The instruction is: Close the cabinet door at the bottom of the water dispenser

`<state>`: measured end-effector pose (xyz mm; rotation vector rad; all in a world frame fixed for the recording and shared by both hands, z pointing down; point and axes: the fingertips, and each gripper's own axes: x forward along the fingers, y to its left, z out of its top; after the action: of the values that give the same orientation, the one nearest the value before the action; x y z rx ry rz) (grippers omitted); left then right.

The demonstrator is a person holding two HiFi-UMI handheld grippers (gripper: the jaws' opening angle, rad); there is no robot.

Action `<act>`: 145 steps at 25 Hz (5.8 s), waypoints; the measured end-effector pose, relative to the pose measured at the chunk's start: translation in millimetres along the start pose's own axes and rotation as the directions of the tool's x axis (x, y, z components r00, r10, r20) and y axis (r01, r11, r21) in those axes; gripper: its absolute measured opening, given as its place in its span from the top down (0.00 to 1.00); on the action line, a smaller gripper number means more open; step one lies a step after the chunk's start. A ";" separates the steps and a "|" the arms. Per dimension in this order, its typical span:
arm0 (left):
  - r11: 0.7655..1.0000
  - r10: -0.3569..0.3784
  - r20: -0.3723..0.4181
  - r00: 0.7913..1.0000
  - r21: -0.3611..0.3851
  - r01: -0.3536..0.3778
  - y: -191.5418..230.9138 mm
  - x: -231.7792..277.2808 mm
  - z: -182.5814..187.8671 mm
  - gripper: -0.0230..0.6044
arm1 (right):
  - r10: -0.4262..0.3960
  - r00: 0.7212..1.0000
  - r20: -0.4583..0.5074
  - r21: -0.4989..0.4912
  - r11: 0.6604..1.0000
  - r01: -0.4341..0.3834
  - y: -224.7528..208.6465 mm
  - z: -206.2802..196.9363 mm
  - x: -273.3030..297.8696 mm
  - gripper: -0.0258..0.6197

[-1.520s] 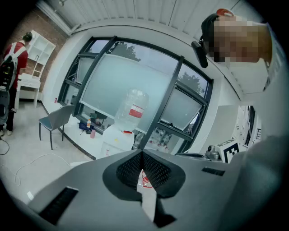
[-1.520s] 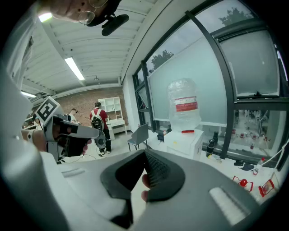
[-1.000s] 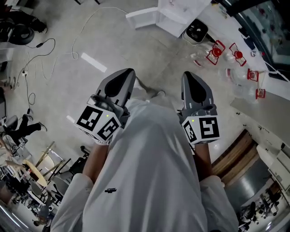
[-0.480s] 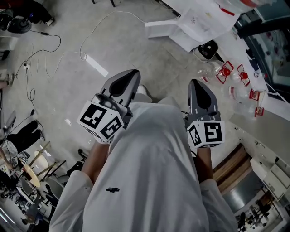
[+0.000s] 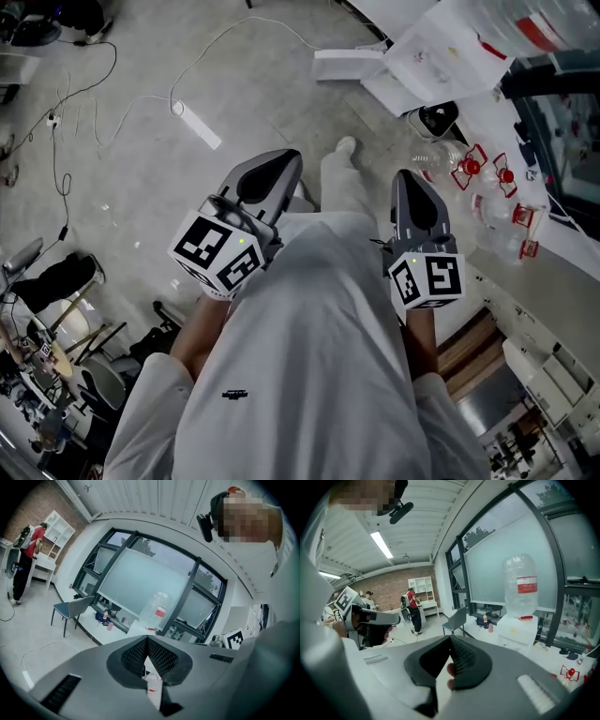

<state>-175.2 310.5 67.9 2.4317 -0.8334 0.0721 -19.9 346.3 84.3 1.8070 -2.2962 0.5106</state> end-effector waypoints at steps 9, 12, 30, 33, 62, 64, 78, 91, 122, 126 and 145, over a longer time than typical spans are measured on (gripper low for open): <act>0.996 0.089 0.017 0.996 -0.025 -0.088 40.9 45.7 26.7 0.96 | 0.089 0.996 -0.027 -0.023 0.996 -0.090 -27.5 19.3 73.0 0.94; 0.994 0.108 0.013 0.994 -0.029 -0.107 54.6 73.7 41.7 0.96 | 0.112 0.993 -0.029 -0.027 0.993 -0.113 -47.5 34.7 104.7 0.94; 0.955 0.296 0.033 0.955 -0.013 -0.295 111.1 204.9 126.3 0.96 | 0.277 0.960 -0.042 0.005 0.961 -0.277 -151.7 91.7 259.3 0.94; 0.955 0.297 0.009 0.955 -0.033 -0.296 119.5 222.0 125.9 0.96 | 0.270 0.961 -0.056 0.004 0.963 -0.270 -162.9 88.2 272.6 0.94; 0.902 0.370 -0.170 0.914 -0.173 -0.397 252.2 303.7 60.3 0.96 | 0.298 0.917 -0.267 0.010 0.952 -0.306 -187.8 -13.4 431.2 0.94; 0.895 0.377 -0.177 0.909 -0.183 -0.407 262.3 303.2 54.2 0.96 | 0.314 0.907 -0.280 0.016 0.946 -0.323 -180.5 -23.8 441.4 0.94; 0.871 0.376 -0.232 0.897 -0.241 -0.427 319.3 325.4 -14.5 0.96 | 0.322 0.877 -0.357 0.038 0.943 -0.331 -177.5 -97.4 501.5 0.94; 0.873 0.341 -0.281 0.897 -0.258 -0.413 357.4 340.0 -75.0 0.96 | 0.296 0.862 -0.413 0.075 0.954 -0.291 -183.8 -167.0 534.1 0.89; 0.847 0.329 -0.360 0.873 -0.297 -0.441 440.0 345.9 -157.4 0.96 | 0.272 0.777 -0.567 0.075 0.957 -0.280 -162.3 -291.0 608.4 0.80; 0.842 0.330 -0.364 0.871 -0.304 -0.446 449.8 344.0 -169.7 0.96 | 0.244 0.765 -0.596 0.052 0.962 -0.267 -164.8 -317.8 615.3 0.80; 0.826 0.321 -0.400 0.859 -0.326 -0.460 478.3 335.3 -223.6 0.96 | 0.196 0.734 -0.650 0.055 0.976 -0.212 -175.5 -397.2 652.4 0.72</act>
<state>-154.3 -66.0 566.9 1.7545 -1.0630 0.4089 -41.3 -133.5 703.7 1.0941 -1.9695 0.9686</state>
